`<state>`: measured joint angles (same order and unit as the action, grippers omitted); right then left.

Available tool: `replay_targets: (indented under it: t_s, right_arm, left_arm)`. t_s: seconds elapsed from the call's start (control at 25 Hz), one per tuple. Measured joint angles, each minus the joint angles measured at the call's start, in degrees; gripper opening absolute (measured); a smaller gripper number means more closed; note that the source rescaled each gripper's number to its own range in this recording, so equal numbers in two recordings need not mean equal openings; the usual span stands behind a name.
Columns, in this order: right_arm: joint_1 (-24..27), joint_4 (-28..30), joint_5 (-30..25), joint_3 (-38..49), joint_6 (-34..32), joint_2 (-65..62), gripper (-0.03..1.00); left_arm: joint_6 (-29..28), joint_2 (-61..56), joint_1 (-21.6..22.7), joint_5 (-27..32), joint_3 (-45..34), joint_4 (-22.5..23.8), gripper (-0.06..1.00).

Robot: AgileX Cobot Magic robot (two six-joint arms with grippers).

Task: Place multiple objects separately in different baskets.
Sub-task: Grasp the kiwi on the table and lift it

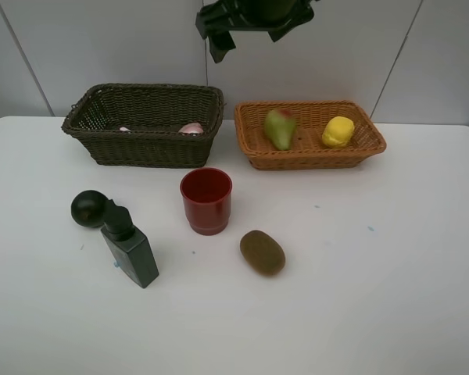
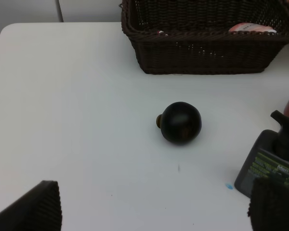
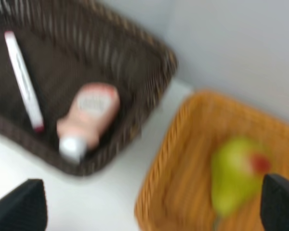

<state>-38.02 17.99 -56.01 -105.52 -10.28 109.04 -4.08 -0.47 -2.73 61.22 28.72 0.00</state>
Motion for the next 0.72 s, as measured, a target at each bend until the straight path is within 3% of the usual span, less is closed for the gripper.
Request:
replay_targets:
  t_s: [0.16,0.28,0.48,0.72]
  right_arm:
    - [0.0,-4.45,-9.73,0.6,3.99,-1.98,0.96]
    - [0.0,-7.68,-13.18,4.16,7.05,-3.47,0.96]
    - [0.0,-11.54,-12.55,14.62,9.37,-7.13,0.96]
    - [0.0,-14.74,-4.65,28.98,9.64,-11.1,0.96]
  left_arm:
    - [0.0,0.0,0.0,0.0,0.0,0.0,1.0]
    - [0.0,0.0,0.0,0.0,0.0,0.0,1.0]
    - [0.0,0.0,0.0,0.0,0.0,0.0,1.0]
    - [0.0,0.0,0.0,0.0,0.0,0.0,1.0]
